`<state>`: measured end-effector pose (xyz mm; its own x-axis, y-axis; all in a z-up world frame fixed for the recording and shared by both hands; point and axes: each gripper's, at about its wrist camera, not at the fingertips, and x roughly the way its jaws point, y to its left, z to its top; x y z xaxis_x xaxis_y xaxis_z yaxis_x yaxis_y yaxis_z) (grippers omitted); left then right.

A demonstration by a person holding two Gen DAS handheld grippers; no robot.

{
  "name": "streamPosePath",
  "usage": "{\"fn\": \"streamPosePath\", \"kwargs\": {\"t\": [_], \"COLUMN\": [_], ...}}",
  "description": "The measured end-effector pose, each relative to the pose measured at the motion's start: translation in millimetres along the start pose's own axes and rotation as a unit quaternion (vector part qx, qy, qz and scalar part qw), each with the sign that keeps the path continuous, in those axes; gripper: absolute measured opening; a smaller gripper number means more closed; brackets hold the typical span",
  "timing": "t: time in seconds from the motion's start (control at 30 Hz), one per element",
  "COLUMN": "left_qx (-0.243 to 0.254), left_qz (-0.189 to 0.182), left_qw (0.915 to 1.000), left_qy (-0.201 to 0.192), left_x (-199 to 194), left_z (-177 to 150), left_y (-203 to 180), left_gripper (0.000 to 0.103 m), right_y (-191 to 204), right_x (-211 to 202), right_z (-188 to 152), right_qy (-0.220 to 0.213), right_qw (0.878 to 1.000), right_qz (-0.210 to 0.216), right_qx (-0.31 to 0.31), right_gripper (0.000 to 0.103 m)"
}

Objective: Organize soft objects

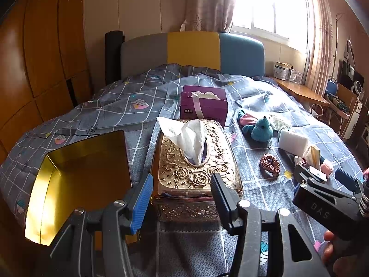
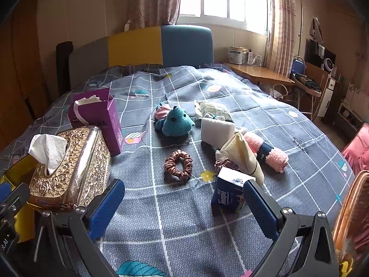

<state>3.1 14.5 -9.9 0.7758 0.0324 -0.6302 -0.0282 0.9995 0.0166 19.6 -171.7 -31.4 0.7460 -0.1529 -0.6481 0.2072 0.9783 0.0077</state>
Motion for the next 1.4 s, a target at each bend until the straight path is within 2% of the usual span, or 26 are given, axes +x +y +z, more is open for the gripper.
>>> {"fn": "streamPosePath", "kwargs": {"t": [1.4], "left_qx": [0.011], "left_qz": [-0.009], "left_qw": [0.9999], "left_qy": [0.006], "left_x": [-1.0], "left_z": [-4.6], "left_y": [-7.2], "left_gripper": [0.052], "right_y": [-8.3], "right_x": [4.9], "right_z": [0.5], "right_qy": [0.003], "right_qw": [1.0], "right_qz": [-0.001], "right_qx": [0.011], "right_gripper": [0.103]}}
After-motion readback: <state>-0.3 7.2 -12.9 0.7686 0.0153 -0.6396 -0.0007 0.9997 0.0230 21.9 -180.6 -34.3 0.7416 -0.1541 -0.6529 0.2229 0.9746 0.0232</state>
